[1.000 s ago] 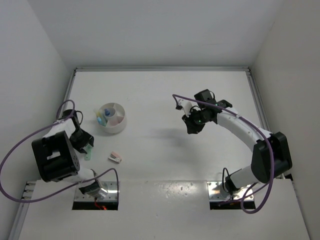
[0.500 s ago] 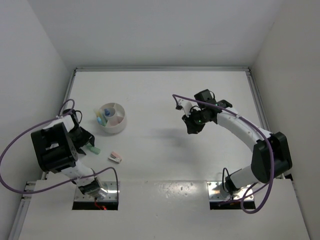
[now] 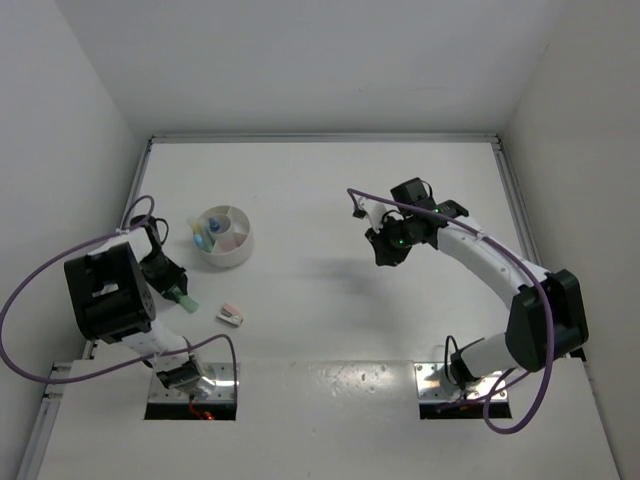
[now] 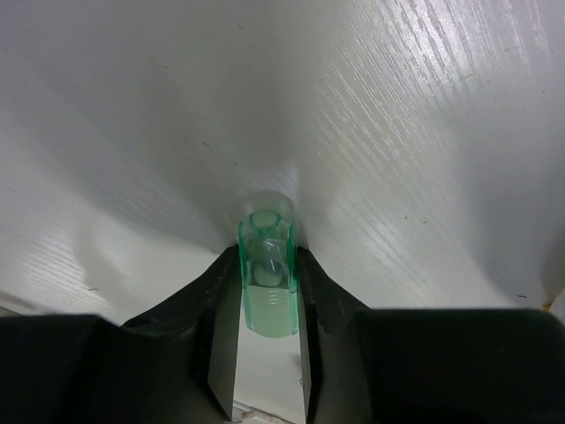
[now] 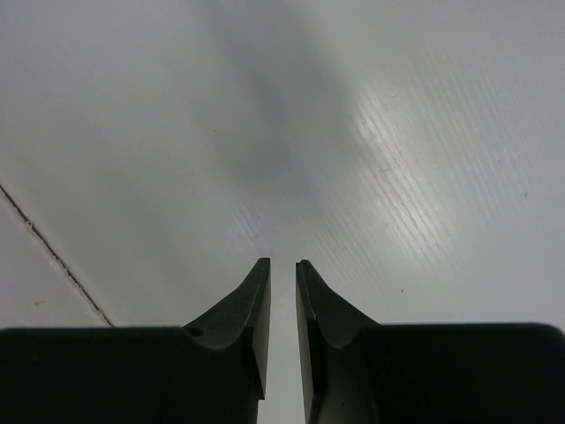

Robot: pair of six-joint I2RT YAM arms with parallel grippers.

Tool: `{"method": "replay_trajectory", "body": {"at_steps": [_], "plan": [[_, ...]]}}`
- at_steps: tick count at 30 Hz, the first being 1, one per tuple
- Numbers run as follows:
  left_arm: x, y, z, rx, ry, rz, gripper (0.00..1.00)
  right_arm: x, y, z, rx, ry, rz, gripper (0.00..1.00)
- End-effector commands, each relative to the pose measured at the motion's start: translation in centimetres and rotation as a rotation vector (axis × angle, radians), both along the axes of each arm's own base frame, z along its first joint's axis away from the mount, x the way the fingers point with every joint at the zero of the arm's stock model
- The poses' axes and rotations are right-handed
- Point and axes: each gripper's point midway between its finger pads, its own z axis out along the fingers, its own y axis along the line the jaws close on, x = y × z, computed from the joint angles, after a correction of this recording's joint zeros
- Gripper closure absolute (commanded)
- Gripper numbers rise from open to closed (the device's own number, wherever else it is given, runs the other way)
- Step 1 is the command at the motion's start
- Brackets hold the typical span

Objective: Sort the stationery into containers
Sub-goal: Pick up the pen from the corner of the board, then place the pen in the storage box.

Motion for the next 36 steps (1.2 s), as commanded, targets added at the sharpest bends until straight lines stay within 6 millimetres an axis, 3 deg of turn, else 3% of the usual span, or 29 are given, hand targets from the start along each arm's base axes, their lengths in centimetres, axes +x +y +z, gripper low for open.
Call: {"method": "replay_trajectory", "body": {"at_steps": [1,4,5,6,7,9,14,16,18,19,20,23,25,27,36], "plan": [[-0.4,-0.7,1.0,-0.013,-0.009,-0.007,0.99,0.9,0.2,1.4,0.028,-0.063,-0.001,0.82],[0.9,-2.3,4.2,-0.053,-0.129,-0.042,1.0,0.6,0.3,0.8,0.027,-0.042,0.003,0.82],[1.8,-2.6,6.8,-0.036,-0.229,-0.08,1.0,0.5,0.4,0.8,0.034,-0.038,0.007,0.84],[3.0,-3.1,8.8,-0.036,-0.31,-0.104,1.0,0.5,0.4,0.8,0.034,-0.038,0.007,0.98],[3.6,-3.8,10.4,-0.02,-0.357,-0.159,1.0,0.4,0.6,0.5,0.041,-0.022,0.013,1.0],[4.7,-4.6,14.0,0.017,-0.455,-0.238,1.0,0.1,0.6,0.1,0.037,-0.005,0.027,1.0],[7.1,-6.2,19.2,0.142,-0.666,-0.39,1.0,-0.2,0.9,-1.1,0.038,0.045,0.036,1.0],[7.5,-4.9,20.2,0.227,-0.68,-0.289,1.0,-0.3,0.9,-1.8,0.03,0.074,0.026,1.0],[8.1,-5.5,20.8,0.242,-0.727,-0.225,1.0,-0.3,0.9,-1.8,0.03,0.074,0.025,1.0],[8.3,-6.1,20.2,0.219,-0.736,-0.147,1.0,-0.2,1.0,-2.1,0.031,0.081,0.018,1.0],[8.7,-7.5,20.0,0.212,-0.754,-0.157,1.0,-0.1,0.9,-2.1,0.024,0.077,0.014,1.0],[9.2,-9.3,19.3,0.214,-0.759,-0.091,1.0,0.2,0.8,-2.1,0.019,0.065,0.01,1.0],[9.8,-12.0,18.9,0.201,-0.753,-0.139,1.0,0.2,0.6,-2.7,0.008,0.075,-0.004,1.0],[10.4,-13.5,19.6,0.242,-0.772,-0.168,1.0,0.2,0.6,-2.7,0.008,0.074,-0.004,1.0],[8.8,-13.3,21.2,0.544,-0.839,-0.005,1.0,0.2,0.4,-3.3,-0.008,0.089,-0.008,1.0]]}}
